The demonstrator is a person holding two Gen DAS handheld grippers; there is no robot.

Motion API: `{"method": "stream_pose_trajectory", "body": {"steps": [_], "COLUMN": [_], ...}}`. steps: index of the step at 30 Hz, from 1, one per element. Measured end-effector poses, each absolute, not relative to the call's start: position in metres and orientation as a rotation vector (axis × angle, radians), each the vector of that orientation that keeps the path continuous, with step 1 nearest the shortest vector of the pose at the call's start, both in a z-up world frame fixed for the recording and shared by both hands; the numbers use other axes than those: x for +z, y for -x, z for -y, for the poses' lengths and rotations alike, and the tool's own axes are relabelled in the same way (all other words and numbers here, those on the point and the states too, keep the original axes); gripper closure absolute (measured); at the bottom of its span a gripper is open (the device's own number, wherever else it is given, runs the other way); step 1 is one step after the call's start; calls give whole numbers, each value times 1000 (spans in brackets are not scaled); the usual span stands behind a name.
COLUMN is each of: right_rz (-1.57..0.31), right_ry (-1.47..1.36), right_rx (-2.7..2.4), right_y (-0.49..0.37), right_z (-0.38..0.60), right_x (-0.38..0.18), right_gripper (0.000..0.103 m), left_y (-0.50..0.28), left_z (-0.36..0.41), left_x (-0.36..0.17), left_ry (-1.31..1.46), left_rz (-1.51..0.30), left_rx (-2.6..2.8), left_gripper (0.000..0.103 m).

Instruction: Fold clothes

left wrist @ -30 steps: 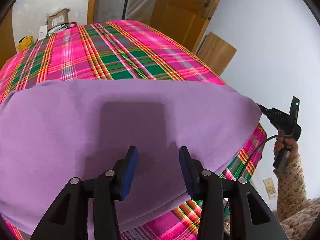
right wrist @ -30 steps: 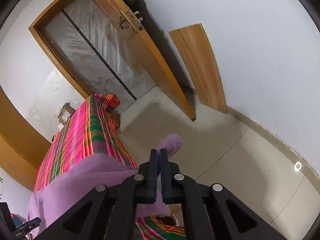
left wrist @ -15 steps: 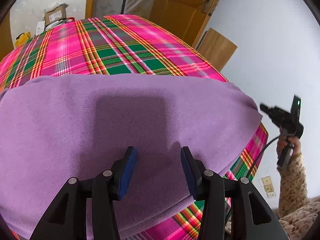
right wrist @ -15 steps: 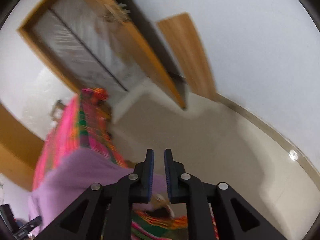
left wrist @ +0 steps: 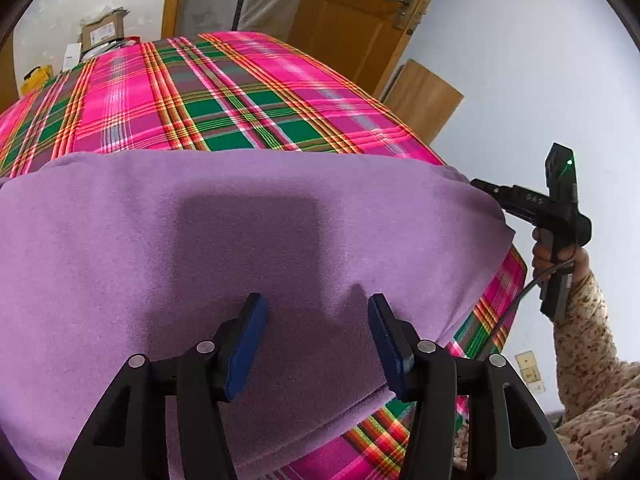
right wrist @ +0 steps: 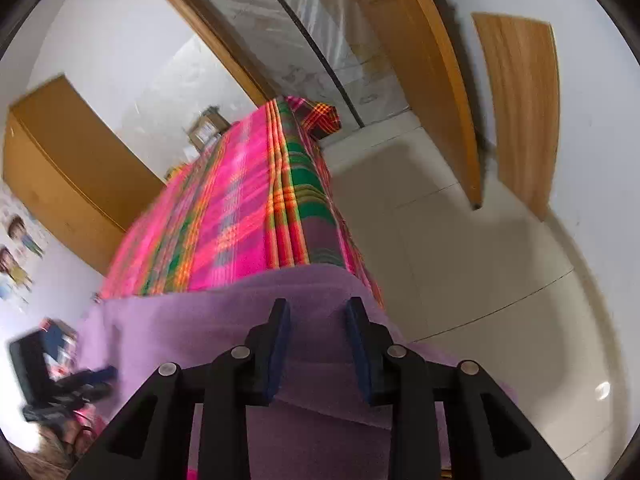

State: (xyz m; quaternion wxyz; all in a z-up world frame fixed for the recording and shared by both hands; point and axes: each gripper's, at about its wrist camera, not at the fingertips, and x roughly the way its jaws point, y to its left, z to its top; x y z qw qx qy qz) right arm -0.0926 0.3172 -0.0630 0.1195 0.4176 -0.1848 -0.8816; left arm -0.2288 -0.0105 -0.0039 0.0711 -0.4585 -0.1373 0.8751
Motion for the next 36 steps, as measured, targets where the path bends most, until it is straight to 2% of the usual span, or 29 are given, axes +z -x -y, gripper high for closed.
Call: {"method": "stream_pose_trajectory", "body": {"steps": [3, 7, 11, 17, 21, 25, 28, 36], "right_rz": [489, 464, 427, 397, 364, 422, 442, 326], "right_ry": [-1216, -1164, -1110, -1228, -1304, -1361, -1307, -1008], "right_rx": [-2631, -2711, -2766, -2763, -2786, -2808, -2827, -2853], "right_y": [87, 87, 94, 114, 123, 126, 118, 74], "right_z": [-317, -316, -311, -300, -296, -300, -300, -278], "right_x": [-58, -47, -33, -51, -60, -60, -52, 1], "right_gripper": [97, 101, 101, 100, 97, 91, 91, 91], "left_y": [227, 225, 223, 223, 222, 219, 213, 186], "left_z": [10, 10, 10, 9, 8, 10, 18, 46], "left_x": [-4, -4, -4, -4, -4, -3, 0, 15], "left_ry": [1370, 1360, 1353, 1343, 1339, 1334, 1322, 1269], "left_rz": [418, 424, 428, 431, 425, 438, 461, 500], "left_rx": [2626, 2624, 2626, 2625, 2623, 2623, 2645, 2749], "left_gripper": [45, 45, 45, 43, 41, 41, 41, 41]}}
